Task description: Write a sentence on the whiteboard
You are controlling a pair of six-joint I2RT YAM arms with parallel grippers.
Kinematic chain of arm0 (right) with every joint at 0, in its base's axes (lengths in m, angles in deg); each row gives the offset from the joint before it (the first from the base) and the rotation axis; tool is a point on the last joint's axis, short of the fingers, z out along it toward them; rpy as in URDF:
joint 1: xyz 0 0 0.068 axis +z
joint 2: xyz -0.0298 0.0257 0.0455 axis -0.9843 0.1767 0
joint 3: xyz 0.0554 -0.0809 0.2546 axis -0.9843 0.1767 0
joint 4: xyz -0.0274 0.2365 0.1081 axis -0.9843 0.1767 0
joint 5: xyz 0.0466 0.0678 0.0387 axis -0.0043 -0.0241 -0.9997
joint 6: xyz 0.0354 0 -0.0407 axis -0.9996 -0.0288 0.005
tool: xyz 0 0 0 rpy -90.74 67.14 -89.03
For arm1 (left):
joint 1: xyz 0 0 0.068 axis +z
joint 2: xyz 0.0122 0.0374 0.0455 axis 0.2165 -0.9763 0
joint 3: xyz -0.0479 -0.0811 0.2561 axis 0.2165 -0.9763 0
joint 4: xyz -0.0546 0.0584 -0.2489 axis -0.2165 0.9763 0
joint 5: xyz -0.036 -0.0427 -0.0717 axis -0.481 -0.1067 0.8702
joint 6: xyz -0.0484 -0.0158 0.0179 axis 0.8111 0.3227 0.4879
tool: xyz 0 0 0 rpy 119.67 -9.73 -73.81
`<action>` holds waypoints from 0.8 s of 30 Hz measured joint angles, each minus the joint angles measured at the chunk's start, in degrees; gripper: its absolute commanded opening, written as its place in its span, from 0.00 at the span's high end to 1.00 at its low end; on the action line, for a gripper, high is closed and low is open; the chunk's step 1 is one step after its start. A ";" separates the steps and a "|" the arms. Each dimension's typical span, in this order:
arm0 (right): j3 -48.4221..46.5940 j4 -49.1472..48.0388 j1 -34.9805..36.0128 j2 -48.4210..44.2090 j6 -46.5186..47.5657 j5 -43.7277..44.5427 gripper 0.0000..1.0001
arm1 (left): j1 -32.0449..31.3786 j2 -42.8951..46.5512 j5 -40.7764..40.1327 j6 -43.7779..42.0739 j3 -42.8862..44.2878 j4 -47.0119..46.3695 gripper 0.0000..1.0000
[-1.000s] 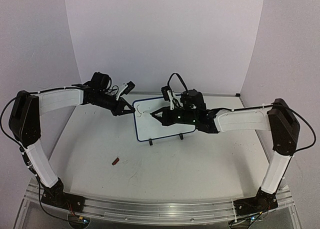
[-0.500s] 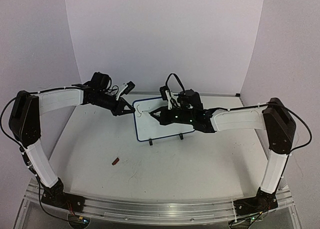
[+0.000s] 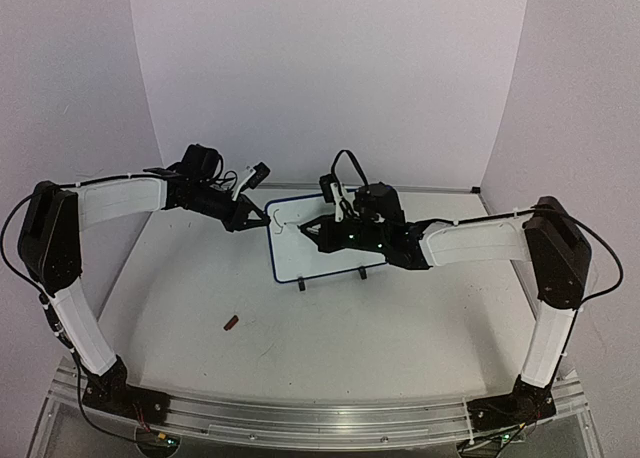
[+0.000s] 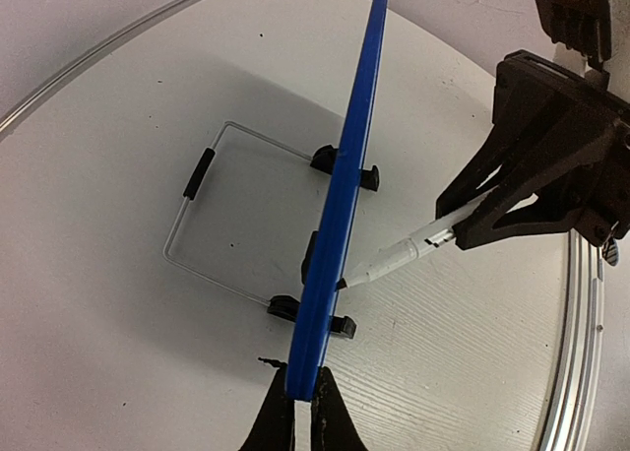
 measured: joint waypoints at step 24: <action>3.14 -1.36 0.14 -2.07 0.00 2.53 1.00 | 0.00 0.00 0.02 0.00 0.00 0.02 1.00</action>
